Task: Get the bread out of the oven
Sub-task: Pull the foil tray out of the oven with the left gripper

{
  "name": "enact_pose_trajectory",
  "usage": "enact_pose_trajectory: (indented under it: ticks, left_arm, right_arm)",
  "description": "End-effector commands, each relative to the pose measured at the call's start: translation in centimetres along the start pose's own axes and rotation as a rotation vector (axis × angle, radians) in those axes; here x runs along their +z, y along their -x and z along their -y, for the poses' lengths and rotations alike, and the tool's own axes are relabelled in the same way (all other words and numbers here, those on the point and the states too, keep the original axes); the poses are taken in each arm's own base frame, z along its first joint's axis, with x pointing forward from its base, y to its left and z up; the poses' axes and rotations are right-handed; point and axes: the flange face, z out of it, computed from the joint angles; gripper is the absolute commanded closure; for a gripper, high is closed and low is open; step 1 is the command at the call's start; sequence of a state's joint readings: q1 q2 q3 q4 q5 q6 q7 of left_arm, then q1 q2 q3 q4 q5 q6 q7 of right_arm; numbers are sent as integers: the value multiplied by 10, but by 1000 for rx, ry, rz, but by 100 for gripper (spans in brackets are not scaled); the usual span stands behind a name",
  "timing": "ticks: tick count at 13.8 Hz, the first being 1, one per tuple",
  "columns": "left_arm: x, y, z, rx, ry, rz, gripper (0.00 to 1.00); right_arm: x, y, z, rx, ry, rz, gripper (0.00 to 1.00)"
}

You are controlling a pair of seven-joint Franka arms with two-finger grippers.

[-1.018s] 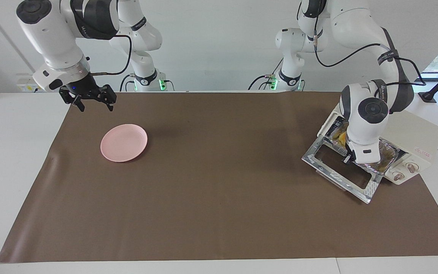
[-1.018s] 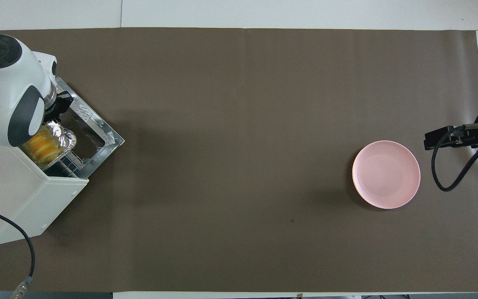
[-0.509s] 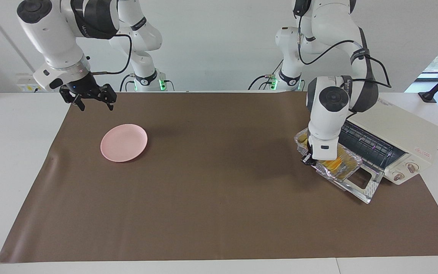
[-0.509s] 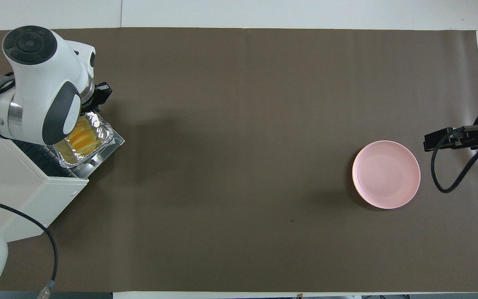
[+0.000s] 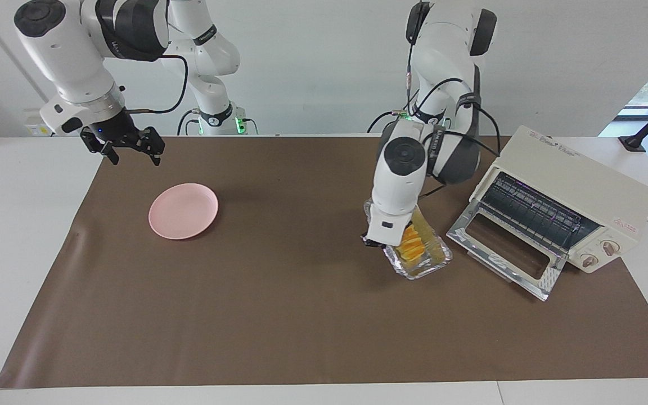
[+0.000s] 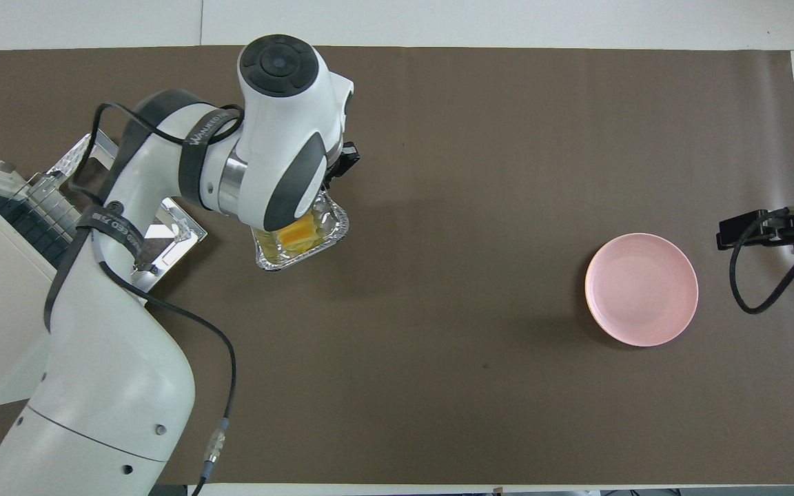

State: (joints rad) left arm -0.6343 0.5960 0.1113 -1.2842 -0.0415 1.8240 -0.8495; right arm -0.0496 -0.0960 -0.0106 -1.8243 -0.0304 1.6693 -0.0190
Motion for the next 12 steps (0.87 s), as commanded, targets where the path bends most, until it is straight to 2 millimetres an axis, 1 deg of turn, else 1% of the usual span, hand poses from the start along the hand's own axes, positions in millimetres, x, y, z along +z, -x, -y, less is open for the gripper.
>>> enact_pose_trajectory:
  ticks: [1,2,3,4,6,8,10,11,12]
  left_arm:
    - [-1,36,-41,-46,-9,-10,100]
    - [3,52,-53,-36,-15,-21,100]
    - [2,57,-59,-25,-7,-28,100]
    - [2,58,-60,-23,-3,-25,100]
    - [1,67,-66,-22,24,12,100]
    - [-6,68,-70,-29,65,37,100]
    - [-7,64,-70,-15,87,47,100]
    - [-8,65,-70,-15,101,63,100]
    - [-8,68,-73,26,103,59,100]
  right_arm:
    - [0,8,2,8,3,-16,0]
    - [-1,8,0,14,3,-22,0]
    - [-1,7,-1,20,3,-27,0]
    - [-1,7,-3,23,2,-30,0]
    - [-1,6,-3,52,2,-36,0]
    - [-2,5,-3,63,2,-50,0]
    - [1,4,-3,64,0,-57,0]
    - [3,2,-7,76,1,-74,0]
    - [3,1,-9,88,0,-86,0]
